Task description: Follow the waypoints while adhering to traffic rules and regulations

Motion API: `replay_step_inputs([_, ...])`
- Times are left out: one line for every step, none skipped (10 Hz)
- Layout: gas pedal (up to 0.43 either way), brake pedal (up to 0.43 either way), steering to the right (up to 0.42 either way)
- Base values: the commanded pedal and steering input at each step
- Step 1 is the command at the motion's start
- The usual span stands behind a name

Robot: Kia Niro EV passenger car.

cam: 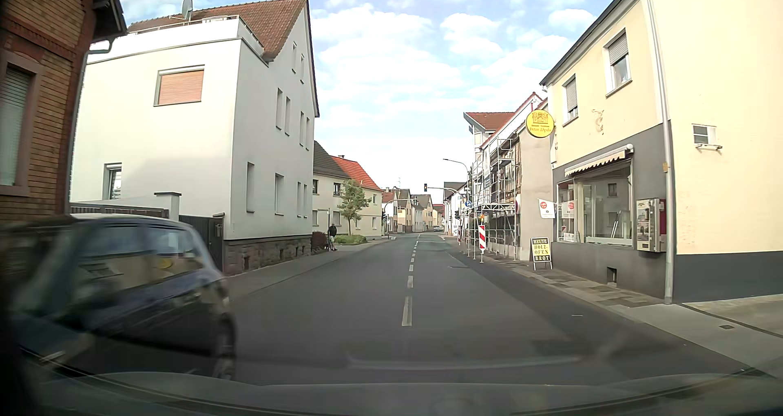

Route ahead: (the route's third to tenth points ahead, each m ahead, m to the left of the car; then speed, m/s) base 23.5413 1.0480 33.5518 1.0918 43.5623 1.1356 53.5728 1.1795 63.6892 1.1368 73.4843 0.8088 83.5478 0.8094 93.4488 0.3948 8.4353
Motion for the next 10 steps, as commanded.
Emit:
replay_step_inputs([0.189,0.030,0.007])
replay_step_inputs([0.177,0.030,0.007])
replay_step_inputs([0.177,0.024,0.007])
replay_step_inputs([0.177,0.030,0.007])
replay_step_inputs([0.169,0.030,0.008])
replay_step_inputs([0.169,0.030,0.008])
replay_step_inputs([0.169,0.030,0.009])
replay_step_inputs([0.169,0.030,0.009])
replay_step_inputs([0.157,0.030,0.010])
replay_step_inputs([0.157,0.024,0.010])
